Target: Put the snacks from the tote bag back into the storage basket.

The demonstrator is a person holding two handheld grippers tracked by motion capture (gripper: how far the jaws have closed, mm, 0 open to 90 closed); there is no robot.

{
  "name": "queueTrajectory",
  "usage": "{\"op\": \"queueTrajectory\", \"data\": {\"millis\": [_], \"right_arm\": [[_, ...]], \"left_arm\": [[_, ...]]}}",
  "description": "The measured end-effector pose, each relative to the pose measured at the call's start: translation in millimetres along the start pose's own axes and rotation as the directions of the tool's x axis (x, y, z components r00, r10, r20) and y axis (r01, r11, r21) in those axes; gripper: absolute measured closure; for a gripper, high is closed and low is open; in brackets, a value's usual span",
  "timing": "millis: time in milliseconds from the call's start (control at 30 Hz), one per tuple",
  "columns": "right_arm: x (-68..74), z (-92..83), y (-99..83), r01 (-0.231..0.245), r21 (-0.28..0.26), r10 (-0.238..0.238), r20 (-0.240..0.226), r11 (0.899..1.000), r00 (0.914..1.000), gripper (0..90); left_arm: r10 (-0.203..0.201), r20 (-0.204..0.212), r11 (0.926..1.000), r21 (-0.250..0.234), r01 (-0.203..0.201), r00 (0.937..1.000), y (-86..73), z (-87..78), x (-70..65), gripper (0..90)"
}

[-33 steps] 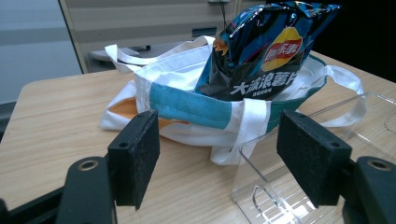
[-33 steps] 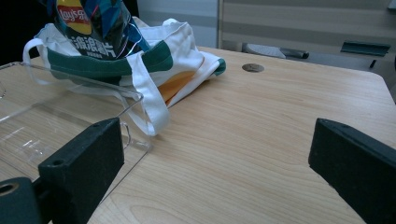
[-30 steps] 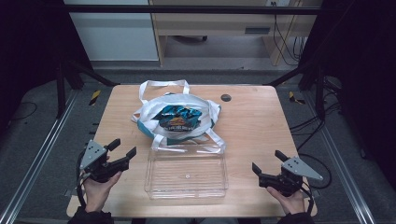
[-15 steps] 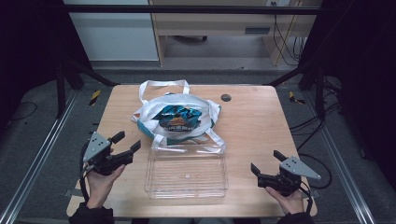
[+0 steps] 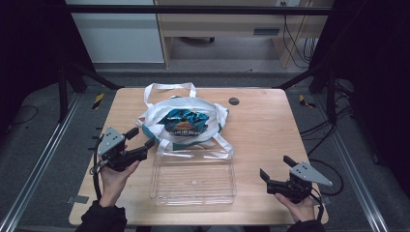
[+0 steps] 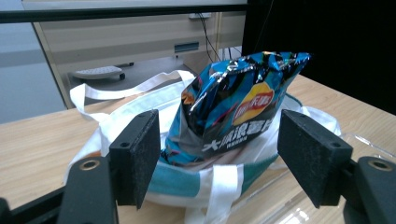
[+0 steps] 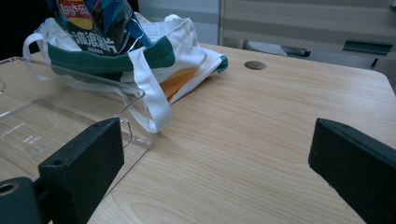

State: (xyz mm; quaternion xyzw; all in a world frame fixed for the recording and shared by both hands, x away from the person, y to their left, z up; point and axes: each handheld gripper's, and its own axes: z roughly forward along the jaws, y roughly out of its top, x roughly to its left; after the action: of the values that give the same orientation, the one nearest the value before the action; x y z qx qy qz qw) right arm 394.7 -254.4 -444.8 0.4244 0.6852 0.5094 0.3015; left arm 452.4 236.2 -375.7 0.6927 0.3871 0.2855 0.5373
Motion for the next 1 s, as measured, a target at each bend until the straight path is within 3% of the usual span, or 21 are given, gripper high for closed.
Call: {"op": "queueTrajectory", "data": {"millis": [200, 600, 1000], "right_arm": [[-0.1, -0.3, 0.2, 0.003, -0.001, -0.003, 0.003, 1.000, 1.0000, 3.7], [0.9, 1.4, 1.0, 0.013, -0.002, -0.013, -0.003, 1.000, 0.9999, 3.8], [1.5, 1.5, 1.0, 0.015, -0.001, -0.015, -0.006, 1.000, 0.9999, 3.8]], "left_arm": [[0.004, 0.014, 1.0000, -0.007, -0.004, 0.9999, 8.7, 15.8, -5.2, 30.5], [0.015, 0.027, 0.9998, 0.014, -0.016, 0.9995, 8.3, 39.1, -7.4, 30.4], [0.040, 0.001, 0.9985, 0.038, -0.040, 0.9992, 3.8, 53.5, -6.3, 29.8]]}}
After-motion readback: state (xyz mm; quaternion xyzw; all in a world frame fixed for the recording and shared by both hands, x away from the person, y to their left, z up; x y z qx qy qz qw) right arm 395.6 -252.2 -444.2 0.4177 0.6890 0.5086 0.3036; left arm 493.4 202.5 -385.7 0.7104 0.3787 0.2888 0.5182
